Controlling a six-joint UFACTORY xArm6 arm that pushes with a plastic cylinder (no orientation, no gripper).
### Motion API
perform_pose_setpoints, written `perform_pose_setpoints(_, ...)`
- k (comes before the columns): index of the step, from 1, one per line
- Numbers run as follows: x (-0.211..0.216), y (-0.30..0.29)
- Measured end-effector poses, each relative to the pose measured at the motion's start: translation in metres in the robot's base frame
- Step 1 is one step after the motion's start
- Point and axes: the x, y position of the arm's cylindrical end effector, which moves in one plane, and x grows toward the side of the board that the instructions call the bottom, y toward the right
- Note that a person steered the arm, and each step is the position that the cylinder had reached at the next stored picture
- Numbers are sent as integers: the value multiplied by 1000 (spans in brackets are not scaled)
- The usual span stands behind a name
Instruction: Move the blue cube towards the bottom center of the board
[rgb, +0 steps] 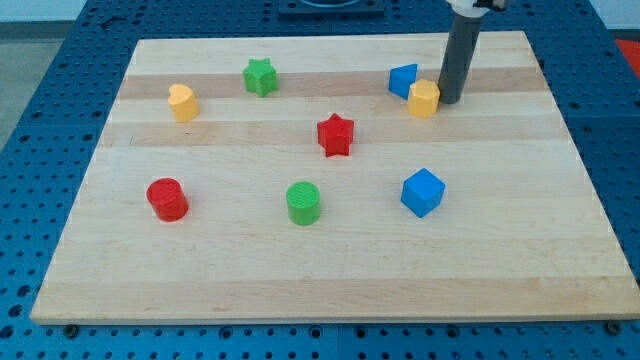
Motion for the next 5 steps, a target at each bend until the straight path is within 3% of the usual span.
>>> perform_pose_setpoints(3, 15, -3)
perform_pose_setpoints(5, 86, -8)
